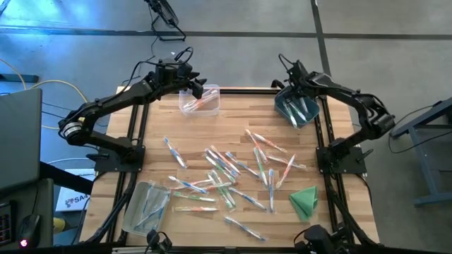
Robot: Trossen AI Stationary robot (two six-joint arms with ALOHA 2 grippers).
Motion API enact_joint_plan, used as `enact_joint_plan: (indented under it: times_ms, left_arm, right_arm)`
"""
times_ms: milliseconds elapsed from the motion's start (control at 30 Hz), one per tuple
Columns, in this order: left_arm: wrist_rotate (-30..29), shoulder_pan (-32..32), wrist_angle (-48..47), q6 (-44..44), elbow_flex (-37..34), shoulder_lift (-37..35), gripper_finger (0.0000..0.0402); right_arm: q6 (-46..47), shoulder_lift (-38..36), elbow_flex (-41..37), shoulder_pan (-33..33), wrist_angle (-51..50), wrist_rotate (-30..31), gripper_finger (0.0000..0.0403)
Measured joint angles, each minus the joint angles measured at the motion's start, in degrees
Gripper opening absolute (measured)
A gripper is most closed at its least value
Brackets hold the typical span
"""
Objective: Pick & Place Toothbrushes
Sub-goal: Put the green toothbrush into the blue bin, then put the blue toothbrush into the gray bin
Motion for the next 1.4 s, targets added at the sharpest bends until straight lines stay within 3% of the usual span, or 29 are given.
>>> enact_joint_plan:
  times_ms: [1033,1400]
  left_arm:
    - [0.2,0.0,0.0,0.03,0.0,0.02,0.0218]
    - [0.16,0.0,0.02,0.03,0.0,0.02,0.0218]
  right_arm:
    - [-1.88,-0.93,-2.01,0.71,1.84,-3.39,0.0044]
    - [-1.56,-11.91,-1.95,0.97,10.58,-16.08,0.0045]
